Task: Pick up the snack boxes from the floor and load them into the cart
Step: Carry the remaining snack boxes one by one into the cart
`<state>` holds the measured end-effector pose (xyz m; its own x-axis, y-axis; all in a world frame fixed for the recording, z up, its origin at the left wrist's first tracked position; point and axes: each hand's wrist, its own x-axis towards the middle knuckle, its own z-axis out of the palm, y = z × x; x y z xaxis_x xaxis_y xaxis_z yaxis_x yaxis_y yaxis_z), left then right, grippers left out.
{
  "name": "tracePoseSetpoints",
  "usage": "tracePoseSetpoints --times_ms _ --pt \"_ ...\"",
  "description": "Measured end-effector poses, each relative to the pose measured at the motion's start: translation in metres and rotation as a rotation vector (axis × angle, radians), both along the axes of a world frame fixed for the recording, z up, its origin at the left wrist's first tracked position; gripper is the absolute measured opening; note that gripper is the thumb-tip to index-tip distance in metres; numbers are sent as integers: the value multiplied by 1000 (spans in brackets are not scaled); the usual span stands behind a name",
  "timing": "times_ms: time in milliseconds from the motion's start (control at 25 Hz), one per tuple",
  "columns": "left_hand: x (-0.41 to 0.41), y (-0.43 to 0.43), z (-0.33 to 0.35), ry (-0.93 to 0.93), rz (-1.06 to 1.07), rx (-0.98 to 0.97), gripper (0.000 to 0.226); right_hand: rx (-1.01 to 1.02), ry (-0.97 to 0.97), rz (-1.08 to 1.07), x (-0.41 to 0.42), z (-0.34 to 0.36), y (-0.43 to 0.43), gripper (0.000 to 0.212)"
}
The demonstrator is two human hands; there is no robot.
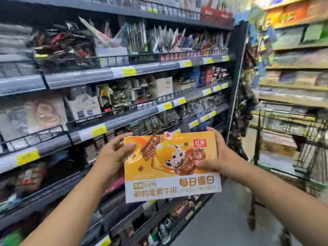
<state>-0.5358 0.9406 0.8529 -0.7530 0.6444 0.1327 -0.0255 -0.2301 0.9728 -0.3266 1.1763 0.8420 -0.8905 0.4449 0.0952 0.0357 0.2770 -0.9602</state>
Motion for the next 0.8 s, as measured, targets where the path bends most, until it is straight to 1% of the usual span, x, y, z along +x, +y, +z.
tracePoseSetpoints --times_ms 160,240,360,520,640,720,800 --pt "-29 116 -7 22 -169 -50 34 -81 26 -231 13 -8 64 102" --pt "-35 178 -11 28 -318 -62 40 -108 35 -364 32 -15 91 100" --pt "-25 260 -15 63 -478 -112 62 -147 47 -536 66 -25 126 109" --pt "23 373 -27 66 -582 -122 49 -136 60 -749 114 -38 189 113" --pt "57 444 -35 84 -613 -126 44 -152 63 -844 147 -45 240 116" --pt "69 478 -39 111 -634 -149 45 -146 51 -842 162 -45 272 118" --pt "84 536 -42 155 -644 -163 45 -144 41 -830 180 -45 331 116"
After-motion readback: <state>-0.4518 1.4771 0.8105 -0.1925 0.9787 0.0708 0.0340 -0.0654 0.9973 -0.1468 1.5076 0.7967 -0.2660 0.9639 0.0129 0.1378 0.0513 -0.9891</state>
